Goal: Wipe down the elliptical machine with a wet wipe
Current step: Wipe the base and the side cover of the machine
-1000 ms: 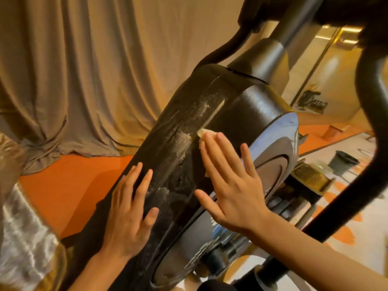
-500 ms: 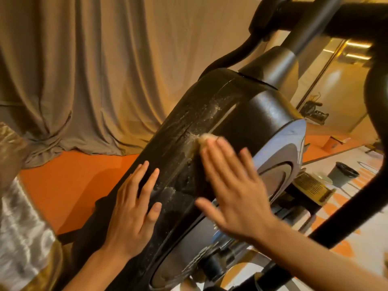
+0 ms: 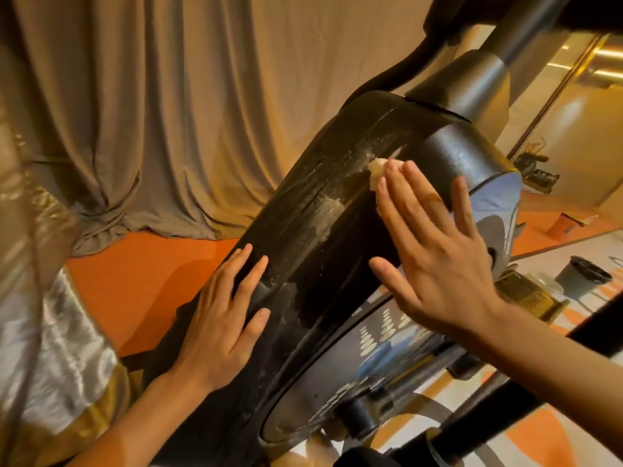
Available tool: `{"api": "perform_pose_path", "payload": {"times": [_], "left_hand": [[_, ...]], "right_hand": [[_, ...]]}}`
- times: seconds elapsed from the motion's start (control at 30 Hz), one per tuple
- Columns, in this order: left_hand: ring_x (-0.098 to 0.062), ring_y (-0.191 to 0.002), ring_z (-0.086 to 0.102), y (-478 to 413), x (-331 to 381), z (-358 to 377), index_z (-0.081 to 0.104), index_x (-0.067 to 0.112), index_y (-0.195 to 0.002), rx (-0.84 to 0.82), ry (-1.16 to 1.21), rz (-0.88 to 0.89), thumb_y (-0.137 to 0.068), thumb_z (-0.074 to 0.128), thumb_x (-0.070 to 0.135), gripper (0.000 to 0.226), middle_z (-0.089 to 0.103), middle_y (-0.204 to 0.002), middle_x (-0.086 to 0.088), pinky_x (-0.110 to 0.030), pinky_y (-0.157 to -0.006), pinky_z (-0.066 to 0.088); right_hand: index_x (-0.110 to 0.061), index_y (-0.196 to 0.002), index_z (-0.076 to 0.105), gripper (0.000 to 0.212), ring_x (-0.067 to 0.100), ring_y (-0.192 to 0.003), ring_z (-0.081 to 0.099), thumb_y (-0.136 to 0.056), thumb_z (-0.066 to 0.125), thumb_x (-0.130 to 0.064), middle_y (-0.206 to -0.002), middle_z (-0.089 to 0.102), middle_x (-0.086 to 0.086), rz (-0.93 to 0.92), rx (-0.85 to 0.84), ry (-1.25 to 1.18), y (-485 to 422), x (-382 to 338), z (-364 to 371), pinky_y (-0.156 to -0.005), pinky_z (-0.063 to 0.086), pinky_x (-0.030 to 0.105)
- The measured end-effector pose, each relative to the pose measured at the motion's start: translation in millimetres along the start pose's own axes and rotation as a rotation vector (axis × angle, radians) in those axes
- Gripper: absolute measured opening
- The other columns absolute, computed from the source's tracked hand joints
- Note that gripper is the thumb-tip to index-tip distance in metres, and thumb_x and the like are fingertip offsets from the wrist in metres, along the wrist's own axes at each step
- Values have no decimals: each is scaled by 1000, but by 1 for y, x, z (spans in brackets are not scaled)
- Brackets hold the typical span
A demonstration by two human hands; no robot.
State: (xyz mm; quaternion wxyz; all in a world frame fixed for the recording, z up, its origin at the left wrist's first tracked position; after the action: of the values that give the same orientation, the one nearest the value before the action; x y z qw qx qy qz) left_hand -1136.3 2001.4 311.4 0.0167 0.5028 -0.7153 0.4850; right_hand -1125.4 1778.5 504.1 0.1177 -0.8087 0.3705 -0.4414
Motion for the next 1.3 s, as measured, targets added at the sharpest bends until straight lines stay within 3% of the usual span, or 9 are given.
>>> {"api": "perform_pose_path", "payload": {"times": [0.23,0.33,0.47,0.57,0.73,0.87,1.0,1.1,1.3], "left_hand": [[-21,-158,20,5,-6,4,24,25,-163,-1,11,11,-104,35,42,62,18,-172,-3,-36,-127,17],[-22,-158,20,5,-8,4,26,23,-163,7,19,18,-104,37,40,63,18,-172,-4,-39,-126,19],[-23,-158,20,5,-8,7,29,19,-162,21,31,23,-103,37,39,63,19,-171,-6,-43,-125,21],[-24,-158,21,5,-9,8,30,18,-162,35,38,22,-103,37,40,63,21,-171,-6,-46,-125,23],[-23,-157,21,9,-13,7,27,22,-162,30,43,-10,-106,32,52,64,20,-171,-4,-44,-125,22],[-24,-158,20,10,-16,7,28,18,-163,14,45,-7,-107,27,55,66,19,-171,-6,-51,-125,25],[-26,-158,21,9,-15,8,28,18,-162,23,73,0,-104,37,45,65,20,-170,-8,-57,-123,27],[-25,-157,21,9,-15,7,28,17,-162,20,74,-3,-103,38,43,65,20,-170,-8,-52,-125,24],[-21,-158,19,9,-21,-2,26,20,-163,-45,5,44,-105,39,45,65,18,-172,-5,-40,-126,19]], "right_hand": [[-8,-161,28,85,24,-159,7,-102,15,-68,-171,13,11,-240,-217,-167,70,-125,40,-128,-5,41],[-12,-160,32,80,21,-158,11,-103,17,-67,-169,18,8,-357,-198,-133,71,-115,37,-127,-8,40],[-8,-159,32,74,28,-156,21,-106,18,-58,-167,25,14,-128,-3,-33,34,-25,10,-125,-11,48],[-5,-161,25,75,31,-157,17,-106,14,-55,-169,19,16,60,14,-25,27,-2,4,-123,-11,53],[-7,-161,25,76,27,-158,13,-105,20,-58,-171,11,12,-167,-191,-173,86,-116,42,-128,-5,44],[-11,-160,30,72,23,-158,15,-106,20,-56,-170,17,11,-299,-163,-135,81,-95,35,-127,-8,44],[-4,-159,30,71,31,-155,24,-107,16,-49,-167,26,16,-9,19,-77,43,-16,5,-124,-12,47],[-2,-159,26,74,34,-157,16,-106,14,-51,-168,20,19,98,9,-141,50,-40,15,-124,-6,51],[-9,-160,29,73,23,-159,8,-106,21,-57,-171,10,9,-297,-266,-260,115,-169,58,-128,-8,42]]}}
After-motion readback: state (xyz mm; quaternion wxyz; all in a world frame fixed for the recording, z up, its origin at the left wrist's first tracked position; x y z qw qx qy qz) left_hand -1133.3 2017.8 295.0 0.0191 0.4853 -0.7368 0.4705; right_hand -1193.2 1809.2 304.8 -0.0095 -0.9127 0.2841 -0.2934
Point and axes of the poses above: each hand's wrist, its own y-axis away from the middle knuckle, its own z-axis out of the palm, x = y × z, the point moved 4 cm from there along -y, towards the middle knuckle
